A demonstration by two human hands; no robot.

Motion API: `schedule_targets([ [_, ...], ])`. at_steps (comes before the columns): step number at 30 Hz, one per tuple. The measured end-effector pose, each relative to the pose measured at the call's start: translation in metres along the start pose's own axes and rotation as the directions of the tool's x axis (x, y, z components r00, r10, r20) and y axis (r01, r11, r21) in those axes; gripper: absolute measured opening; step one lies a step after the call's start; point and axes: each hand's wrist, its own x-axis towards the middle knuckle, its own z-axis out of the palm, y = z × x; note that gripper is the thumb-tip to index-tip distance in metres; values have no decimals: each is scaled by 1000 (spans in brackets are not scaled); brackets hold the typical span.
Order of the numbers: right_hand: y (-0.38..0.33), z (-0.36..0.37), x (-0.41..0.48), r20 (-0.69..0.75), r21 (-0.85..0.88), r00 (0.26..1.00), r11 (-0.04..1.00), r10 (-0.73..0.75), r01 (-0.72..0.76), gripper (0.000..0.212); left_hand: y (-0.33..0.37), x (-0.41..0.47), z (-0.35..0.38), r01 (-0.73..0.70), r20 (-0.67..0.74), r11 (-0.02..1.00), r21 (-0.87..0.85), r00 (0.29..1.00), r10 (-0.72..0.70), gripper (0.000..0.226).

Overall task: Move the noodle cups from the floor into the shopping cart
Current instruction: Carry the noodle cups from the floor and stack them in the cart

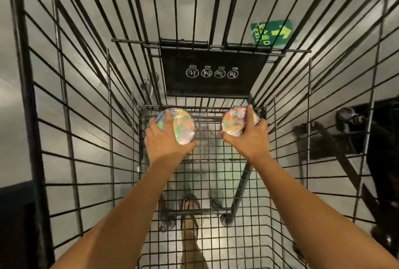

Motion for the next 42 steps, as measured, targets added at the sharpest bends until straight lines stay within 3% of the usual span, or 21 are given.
schedule_targets([
  [6, -10, -17, -9, 36, -69, 999, 997, 28, -26, 123, -2, -6, -11, -20, 5, 1000, 23, 1000, 20, 129],
  [12, -20, -46, -77, -43, -55, 999, 998, 10, -12, 115, 19, -63, -44, -170, 49, 982, 87, 985, 166, 110],
  [18, -16, -78, -194, -178, -25, 981, 997, -75, 71, 77, 15, -142, -73, -364, 115, 924, 117, 929, 351, 99],
  [21, -11, -94, -254, -274, -2, 961, 1000, -25, 25, 62, 12, -178, -90, -477, 143, 866, 150, 877, 459, 96],
  [25, 11, -101, -342, -510, 1, 848, 986, 143, -165, 61, 9, -228, -108, -654, 195, 734, 185, 756, 625, 93],
  [28, 34, -93, -411, -530, 137, 764, 926, 369, -352, 70, 6, -272, -114, -755, 192, 627, 190, 655, 731, 90],
  [31, 62, -69, -485, -458, 274, 669, 809, 585, -521, 79, 4, -325, -105, -840, 226, 492, 228, 537, 813, 91],
  [36, 112, -14, -610, -296, 452, 476, 560, 828, -694, 84, 6, -427, -59, -937, 334, 222, 269, 307, 891, 90],
  [42, 174, 45, -724, -124, 605, 258, 279, 958, -746, 89, 6, -541, 20, -964, 501, -121, 236, 14, 865, 89],
])
